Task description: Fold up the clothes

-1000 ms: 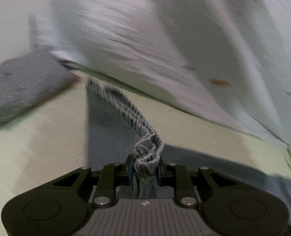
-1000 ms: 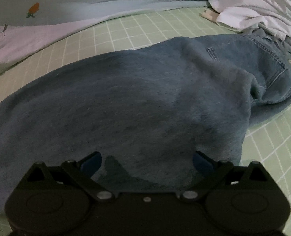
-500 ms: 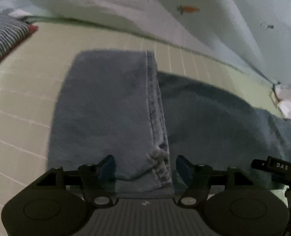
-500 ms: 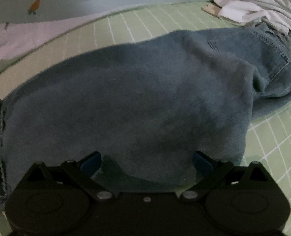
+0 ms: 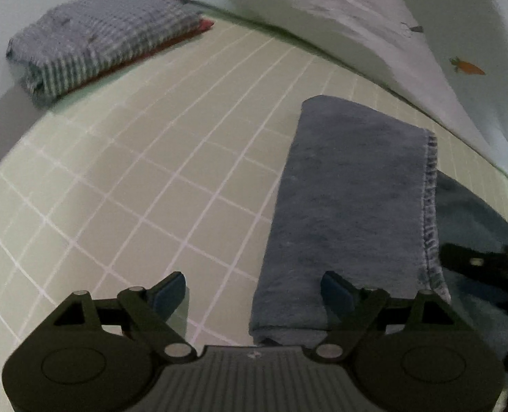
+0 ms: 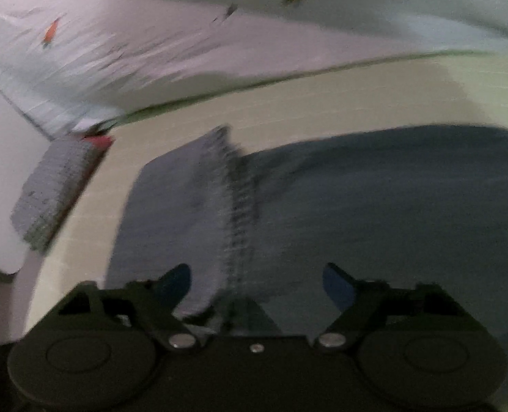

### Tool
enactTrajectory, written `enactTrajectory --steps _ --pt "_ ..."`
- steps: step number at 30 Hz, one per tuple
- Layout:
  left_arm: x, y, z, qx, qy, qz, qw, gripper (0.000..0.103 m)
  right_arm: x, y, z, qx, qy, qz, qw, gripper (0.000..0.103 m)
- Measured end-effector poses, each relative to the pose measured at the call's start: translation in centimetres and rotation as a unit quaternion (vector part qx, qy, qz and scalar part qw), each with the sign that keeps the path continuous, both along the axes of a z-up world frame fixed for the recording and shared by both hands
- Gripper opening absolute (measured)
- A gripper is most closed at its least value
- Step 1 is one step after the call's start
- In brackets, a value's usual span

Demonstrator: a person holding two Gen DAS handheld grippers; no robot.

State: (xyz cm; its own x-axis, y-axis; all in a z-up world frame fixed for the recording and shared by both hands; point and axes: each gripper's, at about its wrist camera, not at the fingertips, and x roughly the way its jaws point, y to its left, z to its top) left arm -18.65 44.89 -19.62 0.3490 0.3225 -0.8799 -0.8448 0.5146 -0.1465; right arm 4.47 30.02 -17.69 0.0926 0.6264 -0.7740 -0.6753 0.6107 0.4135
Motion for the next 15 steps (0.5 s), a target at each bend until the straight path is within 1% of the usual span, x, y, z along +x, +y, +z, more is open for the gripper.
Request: enactTrajectory --steps 1,2,3,5,8,9,10,11,12,15 --pt "0.0 0.2 -0.2 -0.004 0.0 0.004 1.0 0.089 -0.1 0.7 -0.4 0.0 0.009 0.002 1.0 0.071" --pt "0.0 0.2 -0.4 -0.006 0.003 0.004 1.0 0.091 -0.2 1.4 -0.8 0.001 0.016 0.004 1.0 0.071" --pt "0.1 0.3 -0.7 -0.007 0.006 0.003 1.0 0.091 -0.3 2.0 -0.9 0.003 0.013 0.008 1.0 0.071" --pt "0.1 0.4 -1.1 -0.008 0.01 -0.002 0.9999 0.096 -0.4 2.9 -0.9 0.008 -0.001 0.013 1.0 0.07" --pt "0.4 0.4 -1.4 0.0 0.021 -0.013 0.9997 0.099 -0.2 4.1 -1.0 0.013 -0.006 0.015 1.0 0.057" --pt "0.4 0.4 -1.4 0.001 0.023 -0.015 0.9996 0.1 -0.1 4.3 -1.1 0.013 -0.008 0.015 1.0 0.047" --pt "0.4 0.3 -1.4 0.003 0.025 -0.016 0.9996 0.101 0.0 4.5 -1.2 0.012 -0.01 0.014 1.0 0.033" --pt "0.4 0.3 -1.3 0.004 0.027 -0.017 0.9995 0.101 0.1 4.6 -1.3 0.013 -0.01 0.016 1.0 0.024" --pt "0.4 0.3 -1.3 0.005 0.028 -0.018 0.9994 0.101 0.2 4.6 -1.4 0.014 -0.01 0.019 1.0 0.019" --pt "0.5 0.3 -1.1 0.002 0.028 -0.022 0.9994 0.101 0.3 4.1 -1.3 0.017 -0.016 0.023 0.999 0.017"
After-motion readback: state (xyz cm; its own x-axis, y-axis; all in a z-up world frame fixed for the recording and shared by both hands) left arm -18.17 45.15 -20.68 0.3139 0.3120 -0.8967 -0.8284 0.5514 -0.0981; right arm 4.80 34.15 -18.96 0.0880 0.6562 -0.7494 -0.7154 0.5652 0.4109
